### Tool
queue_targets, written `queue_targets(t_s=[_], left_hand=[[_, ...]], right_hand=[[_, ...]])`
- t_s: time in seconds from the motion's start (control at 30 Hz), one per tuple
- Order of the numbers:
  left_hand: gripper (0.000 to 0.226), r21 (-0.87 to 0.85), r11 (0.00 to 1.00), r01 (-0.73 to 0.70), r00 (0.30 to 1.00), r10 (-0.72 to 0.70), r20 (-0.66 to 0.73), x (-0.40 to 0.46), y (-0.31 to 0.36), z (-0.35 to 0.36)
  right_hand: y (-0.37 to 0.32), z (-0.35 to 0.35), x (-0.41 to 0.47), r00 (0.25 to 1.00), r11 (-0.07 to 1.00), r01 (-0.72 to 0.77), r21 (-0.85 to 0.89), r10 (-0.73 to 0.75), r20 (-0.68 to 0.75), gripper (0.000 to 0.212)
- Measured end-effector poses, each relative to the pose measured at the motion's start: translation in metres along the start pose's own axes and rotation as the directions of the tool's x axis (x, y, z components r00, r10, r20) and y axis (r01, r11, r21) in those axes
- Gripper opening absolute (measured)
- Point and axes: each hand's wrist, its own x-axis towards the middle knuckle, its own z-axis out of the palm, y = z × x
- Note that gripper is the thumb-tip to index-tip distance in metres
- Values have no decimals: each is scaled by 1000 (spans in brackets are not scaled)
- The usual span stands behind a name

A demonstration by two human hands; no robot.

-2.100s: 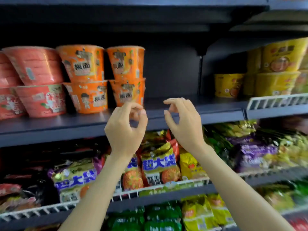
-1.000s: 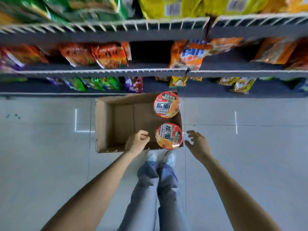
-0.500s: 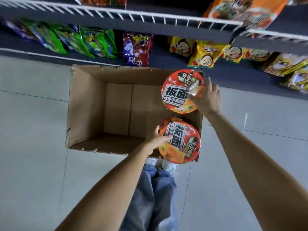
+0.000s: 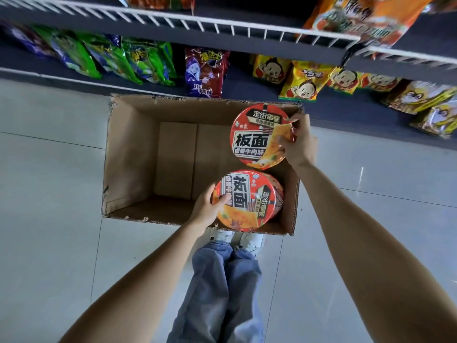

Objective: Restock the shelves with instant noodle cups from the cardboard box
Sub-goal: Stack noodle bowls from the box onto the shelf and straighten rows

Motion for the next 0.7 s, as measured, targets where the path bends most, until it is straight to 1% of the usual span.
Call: queue_targets(t_s=[0.1, 0.17, 0.2, 0.27, 0.3, 0.4, 0.47, 0.5, 0.53, 0.6, 0.63, 0.67, 0.7], left_hand=[[43, 22, 999, -34, 997, 36, -71, -13, -3, -16], [42, 58, 998, -40, 992, 46, -118, -21, -1, -27], [40, 70, 996, -50, 988, 59, -141, -25, 0, -32], [31, 85, 994, -65, 983, 78, -164, -38, 10, -42], [26, 89, 994, -64, 983, 78, -163, -46, 18, -46], [21, 80, 993, -85, 986, 95, -134, -81, 50, -50], [20, 37, 994, -102, 990, 106, -98, -114, 77, -51], [22, 19, 994, -112, 991, 113, -76, -131, 91, -51], [32, 7, 992, -126, 990, 126, -60, -149, 105, -51], [72, -9, 992, -130, 991, 129, -45, -183, 133, -53], [86, -15, 991, -134, 991, 133, -33, -196, 141, -54], [91, -31, 989, -145, 989, 144, -22, -209, 150, -56], [89, -47, 987, -152, 988, 152, -15, -222, 158, -58]], right_hand=[[3, -15, -4, 992, 989, -122, 89, 122, -2, 49], [0, -33, -14, 978, 950, -206, 234, 205, 30, 47], [-4, -45, -23, 975, 919, -221, 326, 218, 45, 43], [-19, -76, -52, 973, 852, -228, 472, 212, 86, 36], [-28, -93, -70, 975, 829, -222, 513, 191, 112, 34], [-60, -143, -127, 979, 808, -190, 557, 110, 173, 30], [-81, -172, -161, 981, 819, -160, 551, 68, 184, 29], [-92, -186, -177, 982, 825, -141, 547, 47, 182, 29], [-103, -200, -191, 983, 825, -126, 552, 30, 179, 29], [-120, -226, -217, 986, 825, -106, 556, 14, 167, 31], [-129, -238, -228, 986, 833, -91, 546, -1, 167, 33], [-140, -251, -240, 984, 856, -65, 512, -31, 177, 37], [-150, -264, -250, 975, 885, -26, 464, -81, 208, 46]])
